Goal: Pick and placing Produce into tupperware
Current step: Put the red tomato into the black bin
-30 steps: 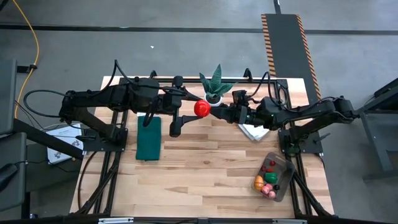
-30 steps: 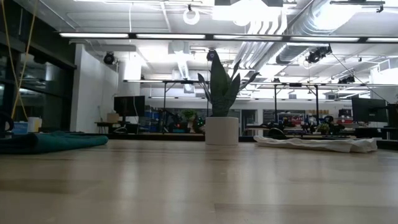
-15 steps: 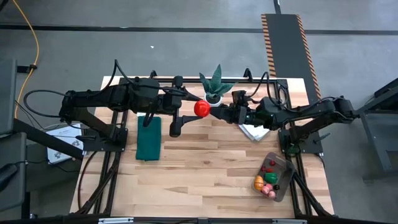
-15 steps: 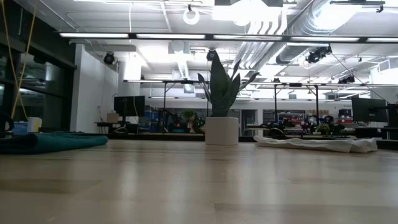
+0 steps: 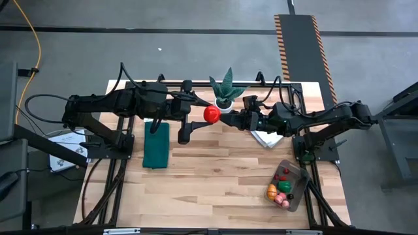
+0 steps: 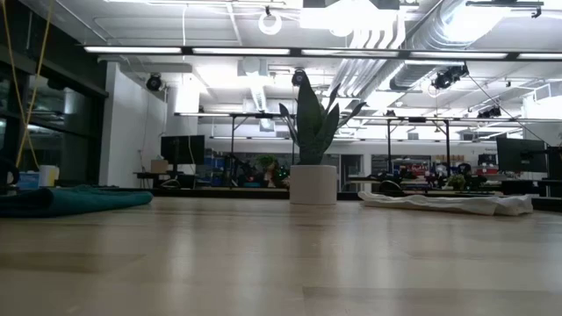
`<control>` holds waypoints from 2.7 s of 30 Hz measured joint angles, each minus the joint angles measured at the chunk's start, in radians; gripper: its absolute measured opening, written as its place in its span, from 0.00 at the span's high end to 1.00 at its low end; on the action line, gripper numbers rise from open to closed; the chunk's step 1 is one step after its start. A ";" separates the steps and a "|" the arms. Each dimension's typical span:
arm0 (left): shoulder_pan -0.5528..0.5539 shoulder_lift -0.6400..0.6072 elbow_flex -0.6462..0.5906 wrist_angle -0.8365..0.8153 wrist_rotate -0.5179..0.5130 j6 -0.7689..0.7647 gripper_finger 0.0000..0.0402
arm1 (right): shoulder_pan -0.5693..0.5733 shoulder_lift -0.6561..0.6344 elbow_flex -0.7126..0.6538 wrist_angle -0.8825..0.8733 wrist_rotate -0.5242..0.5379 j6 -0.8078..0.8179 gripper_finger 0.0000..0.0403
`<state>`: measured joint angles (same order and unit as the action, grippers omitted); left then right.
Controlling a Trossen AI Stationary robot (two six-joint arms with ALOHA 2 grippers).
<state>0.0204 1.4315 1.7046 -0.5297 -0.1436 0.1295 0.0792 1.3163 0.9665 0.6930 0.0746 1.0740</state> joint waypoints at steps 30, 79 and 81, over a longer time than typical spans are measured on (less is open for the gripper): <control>0.000 0.000 0.000 0.006 0.000 0.021 0.35 | -0.002 0.001 0.000 0.041 -0.023 -0.041 0.25; -0.001 0.044 0.000 -0.001 0.009 0.022 0.35 | 0.002 0.001 0.000 0.063 0.054 0.025 0.05; -0.001 0.055 0.001 0.022 0.009 0.024 0.35 | 0.002 0.001 0.000 0.063 0.054 0.025 0.05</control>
<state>0.0196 1.4865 1.7054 -0.5073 -0.1345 0.1535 0.0813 1.3174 0.9668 0.7558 0.1281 1.0992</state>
